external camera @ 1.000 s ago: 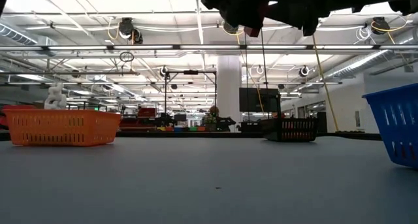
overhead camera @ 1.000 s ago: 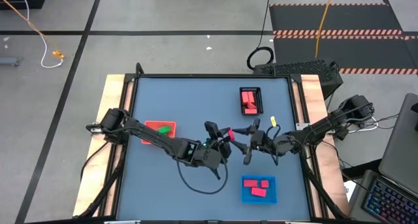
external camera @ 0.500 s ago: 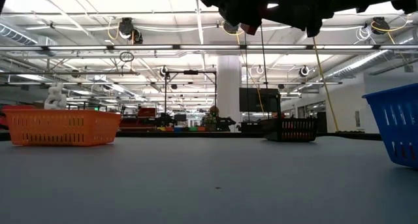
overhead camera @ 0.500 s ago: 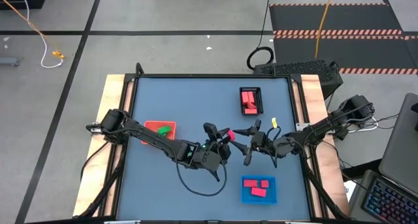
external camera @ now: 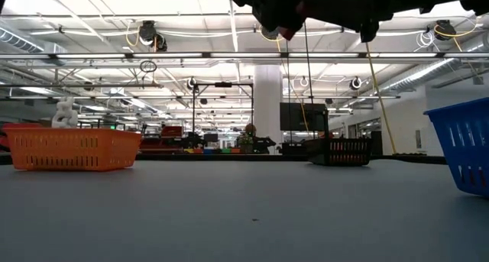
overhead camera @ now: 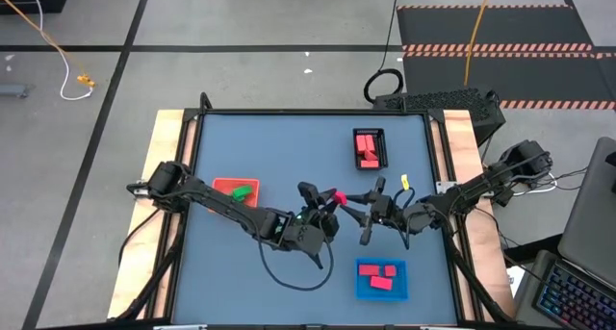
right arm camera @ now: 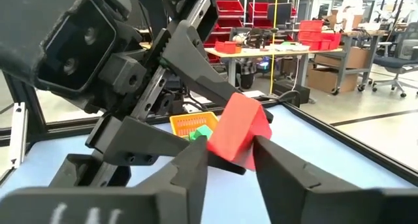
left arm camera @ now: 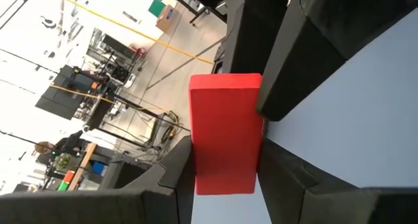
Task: Sort & place blocks by color
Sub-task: Put the red block into the blue bin
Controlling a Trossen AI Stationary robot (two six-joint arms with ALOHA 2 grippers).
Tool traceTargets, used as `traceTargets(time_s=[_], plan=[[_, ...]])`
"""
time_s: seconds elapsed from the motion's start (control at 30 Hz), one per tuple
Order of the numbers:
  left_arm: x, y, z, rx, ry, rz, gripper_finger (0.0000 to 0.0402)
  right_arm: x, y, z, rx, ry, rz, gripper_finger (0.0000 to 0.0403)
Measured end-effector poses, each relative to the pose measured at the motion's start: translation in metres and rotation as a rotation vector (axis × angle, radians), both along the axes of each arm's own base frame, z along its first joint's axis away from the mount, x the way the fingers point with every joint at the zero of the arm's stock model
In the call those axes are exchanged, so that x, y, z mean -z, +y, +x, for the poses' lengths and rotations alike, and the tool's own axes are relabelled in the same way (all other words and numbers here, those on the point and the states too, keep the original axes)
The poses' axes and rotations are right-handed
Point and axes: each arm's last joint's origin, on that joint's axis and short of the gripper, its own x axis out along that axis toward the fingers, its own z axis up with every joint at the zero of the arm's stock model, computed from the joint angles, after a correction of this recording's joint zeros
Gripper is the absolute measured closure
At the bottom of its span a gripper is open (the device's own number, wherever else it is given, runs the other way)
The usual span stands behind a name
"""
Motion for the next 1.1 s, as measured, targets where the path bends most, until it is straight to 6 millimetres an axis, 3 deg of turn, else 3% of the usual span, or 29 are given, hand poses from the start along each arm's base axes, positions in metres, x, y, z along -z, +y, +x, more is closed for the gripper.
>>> traceTargets(time_s=[0.5, 0.83, 1.1], plan=[[-0.002, -0.014, -0.003, 0.086, 0.000, -0.024, 0.0270, 0.008, -0.004, -0.001, 0.059, 0.082, -0.062, 0.0402], [-0.003, -0.014, -0.004, 0.039, -0.010, 0.009, 0.0270, 0.009, 0.001, -0.001, -0.059, 0.095, -0.058, 0.0382], [0.000, -0.006, -0.008, -0.121, 0.036, 0.122, 0.0270, 0.009, 0.014, -0.004, -0.155, 0.083, -0.027, 0.0290]])
